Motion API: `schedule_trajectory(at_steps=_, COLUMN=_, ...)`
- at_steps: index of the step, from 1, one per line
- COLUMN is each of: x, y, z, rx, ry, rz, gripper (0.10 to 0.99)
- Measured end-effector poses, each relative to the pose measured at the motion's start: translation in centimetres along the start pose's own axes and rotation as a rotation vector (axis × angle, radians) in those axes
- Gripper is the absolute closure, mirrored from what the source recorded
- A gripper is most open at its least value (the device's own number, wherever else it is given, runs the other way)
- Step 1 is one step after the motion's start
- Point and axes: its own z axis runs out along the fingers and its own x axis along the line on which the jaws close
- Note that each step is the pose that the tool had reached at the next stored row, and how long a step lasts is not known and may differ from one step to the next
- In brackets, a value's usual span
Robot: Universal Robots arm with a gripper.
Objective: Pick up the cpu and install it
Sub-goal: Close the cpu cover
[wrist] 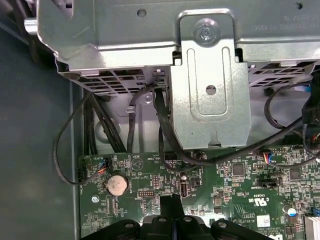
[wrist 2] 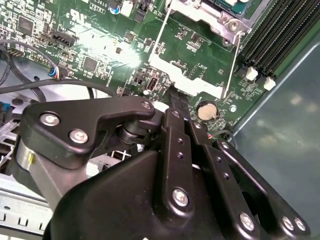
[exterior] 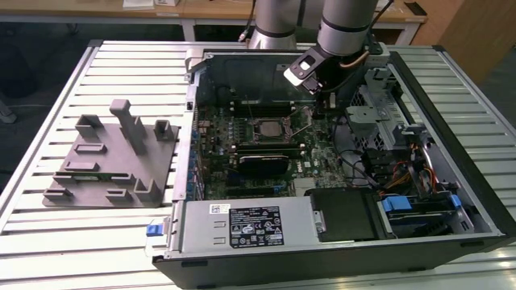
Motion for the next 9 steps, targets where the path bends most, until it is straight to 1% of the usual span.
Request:
schedule_trajectory(at_steps=2, x=0.0, y=-0.01, z=0.01, rx=0.0, ry=0.0002, rz=0.0, gripper=0.98)
schedule_trajectory(at_steps=4, x=0.0, y=-0.16, z=0.02, rx=0.0, ry=0.0004, rz=0.0, gripper=0.98)
schedule_trajectory(at_steps=6, x=-0.03, y=-0.51, z=0.0, rx=0.0, ry=0.0002, rz=0.0, gripper=0.98)
schedule_trajectory(at_steps=9, x=-0.09, y=-1.32, z=-0.03, rx=0.0, ry=0.0003, rz=0.0, gripper=0.98)
